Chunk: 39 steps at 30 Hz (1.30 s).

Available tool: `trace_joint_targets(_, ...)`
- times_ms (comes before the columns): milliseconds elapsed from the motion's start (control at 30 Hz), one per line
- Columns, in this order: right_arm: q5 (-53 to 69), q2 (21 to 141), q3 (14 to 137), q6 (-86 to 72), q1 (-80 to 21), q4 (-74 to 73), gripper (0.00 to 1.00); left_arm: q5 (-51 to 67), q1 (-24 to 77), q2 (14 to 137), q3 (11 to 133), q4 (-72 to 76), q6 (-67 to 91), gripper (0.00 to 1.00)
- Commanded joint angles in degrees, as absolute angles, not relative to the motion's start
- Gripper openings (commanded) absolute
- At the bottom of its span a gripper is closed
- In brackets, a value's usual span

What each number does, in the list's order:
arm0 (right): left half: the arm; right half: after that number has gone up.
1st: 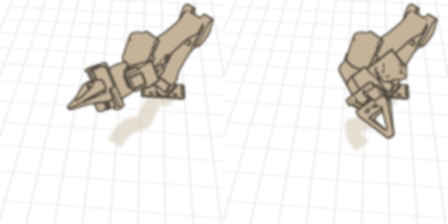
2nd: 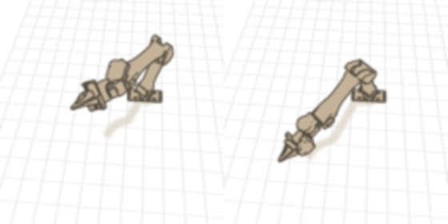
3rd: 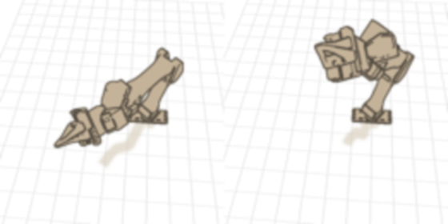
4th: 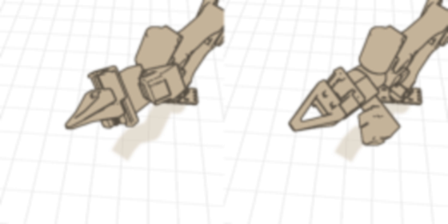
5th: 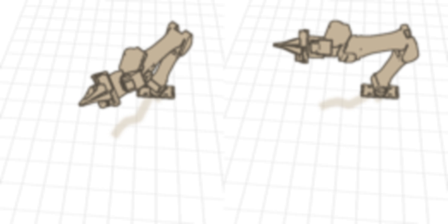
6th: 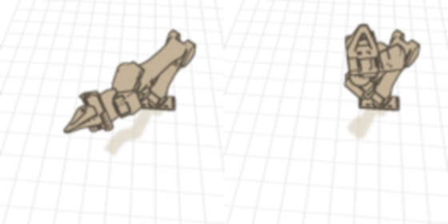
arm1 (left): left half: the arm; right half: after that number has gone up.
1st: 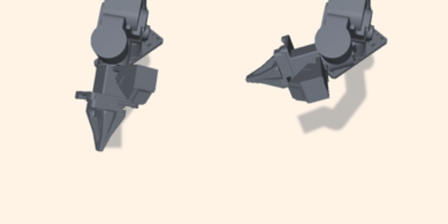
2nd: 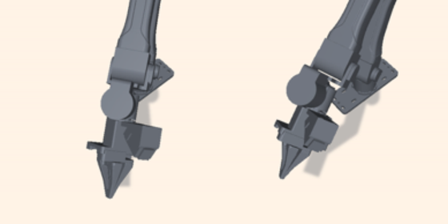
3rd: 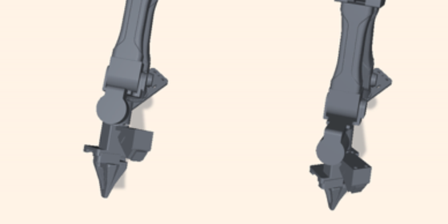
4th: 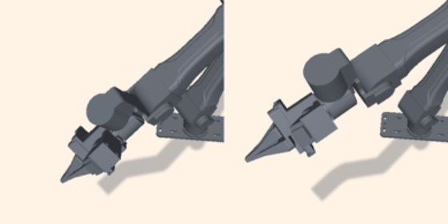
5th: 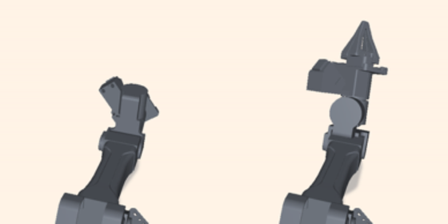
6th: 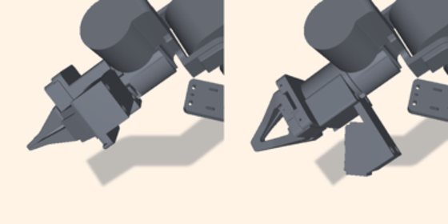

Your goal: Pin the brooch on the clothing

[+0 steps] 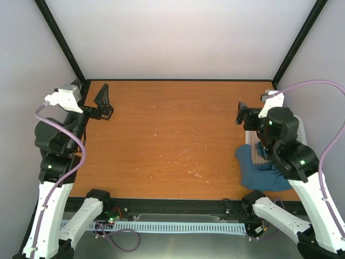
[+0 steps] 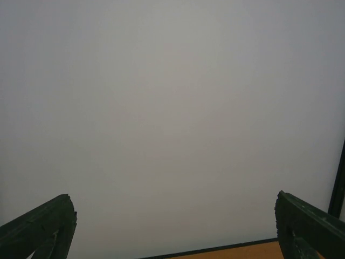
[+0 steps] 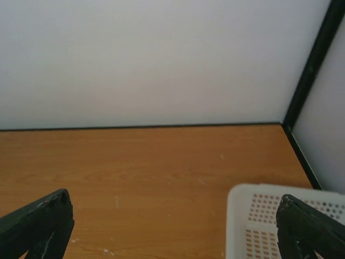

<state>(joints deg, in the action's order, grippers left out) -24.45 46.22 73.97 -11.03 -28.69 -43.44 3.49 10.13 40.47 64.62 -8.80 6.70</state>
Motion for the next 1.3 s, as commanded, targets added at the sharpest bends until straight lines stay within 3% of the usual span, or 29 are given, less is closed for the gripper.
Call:
trace_joint_targets(0,-23.8,48.7,71.0,-14.1,-23.8,-42.6,1.0,4.4,8.3,40.7,60.7,-1.5,8.1,1.0)
trace_joint_targets(267,-27.6,54.8,65.0,-17.2,-15.1,-43.8,1.0,4.8,6.4,40.1,54.5,5.0,9.3,1.0)
trace_joint_targets(600,-21.2,65.8,55.7,-32.4,11.6,-43.4,1.0,3.4,8.0,38.7,51.1,11.1,9.4,1.0)
trace_joint_targets(733,-25.2,73.2,53.8,-38.4,16.2,-44.6,1.0,2.4,9.3,37.7,50.6,12.5,9.3,1.0)
trace_joint_targets(967,-21.6,84.0,49.1,-41.6,21.0,-38.1,0.99,0.9,11.8,36.5,50.5,13.9,8.6,1.0)
trace_joint_targets(1033,-16.2,84.9,48.0,-40.8,21.9,-35.1,0.84,0.5,12.5,36.3,50.3,14.3,8.5,1.0)
trace_joint_targets(1067,-13.4,84.5,48.0,-40.3,22.2,-34.0,0.69,0.5,12.6,36.2,50.3,14.4,8.5,1.0)
trace_joint_targets(1100,-11.5,83.2,48.2,-39.8,22.3,-33.5,0.44,0.5,12.8,36.1,50.3,14.5,8.5,1.0)
trace_joint_targets(1167,-9.5,79.1,49.4,-38.9,22.4,-34.1,0.18,0.5,12.9,36.0,50.3,14.6,8.5,1.0)
trace_joint_targets(1200,-9.3,76.0,50.4,-38.1,22.5,-34.6,0.08,0.5,13.0,36.0,50.3,14.7,8.6,1.0)
trace_joint_targets(1267,-7.9,68.9,53.2,-35.1,22.5,-34.9,0.03,0.5,13.0,36.0,50.3,14.8,8.7,1.0)
